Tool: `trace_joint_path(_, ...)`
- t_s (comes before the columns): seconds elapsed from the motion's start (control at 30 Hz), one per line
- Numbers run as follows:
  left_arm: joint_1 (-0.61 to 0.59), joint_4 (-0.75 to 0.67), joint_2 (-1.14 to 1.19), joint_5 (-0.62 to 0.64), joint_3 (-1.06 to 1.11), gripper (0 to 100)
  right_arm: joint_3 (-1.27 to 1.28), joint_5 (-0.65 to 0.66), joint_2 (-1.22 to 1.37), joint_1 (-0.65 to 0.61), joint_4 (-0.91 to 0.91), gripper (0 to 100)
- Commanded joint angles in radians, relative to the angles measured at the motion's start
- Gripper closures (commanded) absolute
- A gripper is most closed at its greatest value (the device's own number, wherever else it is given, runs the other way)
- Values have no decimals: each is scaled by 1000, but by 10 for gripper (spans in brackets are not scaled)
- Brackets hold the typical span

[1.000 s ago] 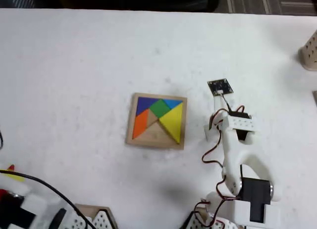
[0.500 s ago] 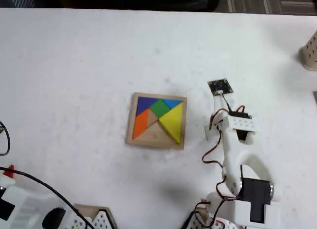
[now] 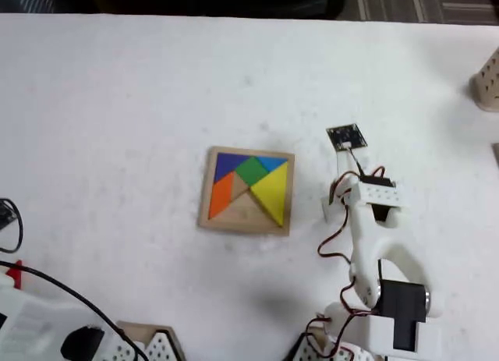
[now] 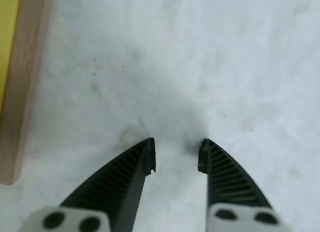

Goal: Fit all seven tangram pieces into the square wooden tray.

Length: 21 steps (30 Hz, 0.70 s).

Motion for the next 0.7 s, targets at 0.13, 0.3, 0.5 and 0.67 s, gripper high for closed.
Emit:
trace_joint_path(0.13, -12, 57, 45, -109, -5, 633, 2, 14, -22, -30, 12, 861)
trace_joint_path(0.3, -12, 48, 85, -107, -9, 634, 2, 14, -22, -30, 12, 861)
trace_joint_path(0.5, -13, 48, 148, -103, -15, 635, 2, 14, -22, -30, 12, 861)
trace_joint_path(0.67, -13, 48, 162, -101, -15, 635, 2, 14, -22, -30, 12, 861)
